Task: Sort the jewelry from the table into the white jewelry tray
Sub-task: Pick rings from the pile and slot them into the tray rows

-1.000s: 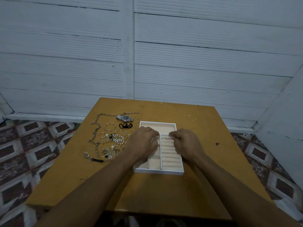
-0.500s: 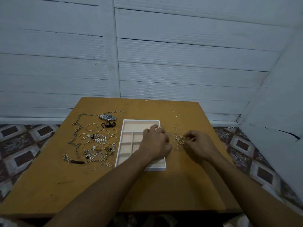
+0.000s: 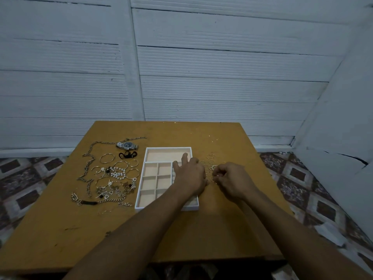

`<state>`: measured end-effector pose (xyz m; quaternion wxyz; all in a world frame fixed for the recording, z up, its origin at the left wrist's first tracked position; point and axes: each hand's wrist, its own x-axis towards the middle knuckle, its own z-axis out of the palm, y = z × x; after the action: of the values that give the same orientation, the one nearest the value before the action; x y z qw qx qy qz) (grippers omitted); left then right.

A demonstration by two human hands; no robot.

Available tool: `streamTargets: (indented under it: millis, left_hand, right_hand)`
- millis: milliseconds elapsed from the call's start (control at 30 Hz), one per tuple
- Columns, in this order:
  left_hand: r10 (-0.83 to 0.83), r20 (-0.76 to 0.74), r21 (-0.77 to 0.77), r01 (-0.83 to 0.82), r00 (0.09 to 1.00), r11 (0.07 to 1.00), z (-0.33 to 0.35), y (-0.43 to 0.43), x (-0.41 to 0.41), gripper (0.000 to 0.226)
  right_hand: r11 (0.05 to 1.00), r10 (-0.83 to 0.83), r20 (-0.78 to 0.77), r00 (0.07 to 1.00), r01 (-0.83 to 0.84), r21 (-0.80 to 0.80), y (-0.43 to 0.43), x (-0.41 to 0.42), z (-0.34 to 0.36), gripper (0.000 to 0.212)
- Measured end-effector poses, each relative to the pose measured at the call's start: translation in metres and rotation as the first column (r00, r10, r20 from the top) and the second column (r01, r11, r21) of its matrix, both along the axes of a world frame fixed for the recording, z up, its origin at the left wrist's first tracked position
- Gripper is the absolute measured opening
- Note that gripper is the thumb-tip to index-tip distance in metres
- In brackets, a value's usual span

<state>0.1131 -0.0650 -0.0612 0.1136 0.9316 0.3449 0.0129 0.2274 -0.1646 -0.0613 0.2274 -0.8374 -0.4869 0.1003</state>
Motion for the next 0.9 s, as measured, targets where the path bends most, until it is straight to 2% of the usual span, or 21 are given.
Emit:
streamTargets:
  millis: [133, 267, 367, 500, 600, 733, 833, 900]
  left_hand:
    - [0.003, 0.019, -0.023, -0.003, 1.0, 1.0, -0.001, -0.003, 0.001, 0.029]
    - [0.019, 0.014, -0.034, -0.018, 1.0, 0.999, 0.0, -0.005, 0.002, 0.028]
    - [0.031, 0.012, -0.042, -0.031, 0.999, 0.999, 0.0, -0.006, 0.002, 0.029]
    - [0.007, 0.039, -0.012, -0.007, 0.999, 1.0, 0.003, -0.007, 0.002, 0.023]
    - [-0.004, 0.054, -0.041, 0.006, 0.999, 0.999, 0.01, -0.005, -0.002, 0.019]
    - [0.049, 0.186, -0.089, -0.033, 0.981, 0.996, 0.023, 0.007, -0.017, 0.008]
    - [0.104, 0.295, -0.115, -0.073, 0.95, 0.991, 0.033, 0.025, -0.037, 0.014]
    - [0.139, 0.316, -0.119, -0.106, 0.938, 0.987, 0.036, 0.038, -0.052, 0.018]
  right_hand:
    - [0.997, 0.032, 0.109, 0.994, -0.024, -0.074, 0.005, -0.002, -0.001, 0.016]
    - [0.992, 0.04, 0.138, 0.99, -0.022, -0.127, 0.008, -0.004, 0.0, 0.013]
    - [0.991, 0.033, 0.109, 0.993, -0.019, -0.135, 0.009, -0.004, 0.002, 0.005]
    - [0.993, 0.034, 0.041, 0.999, -0.029, -0.117, 0.008, -0.003, 0.004, 0.012]
    - [0.998, 0.02, -0.017, 1.0, -0.021, -0.058, 0.006, -0.004, 0.004, 0.009]
    - [1.0, 0.017, -0.092, 0.996, -0.017, 0.0, 0.003, -0.005, 0.006, 0.01]
    - [0.999, 0.019, -0.137, 0.99, -0.014, 0.036, 0.007, -0.008, 0.014, 0.012]
    - [0.998, 0.042, -0.156, 0.987, -0.033, 0.059, 0.012, -0.011, 0.02, 0.015]
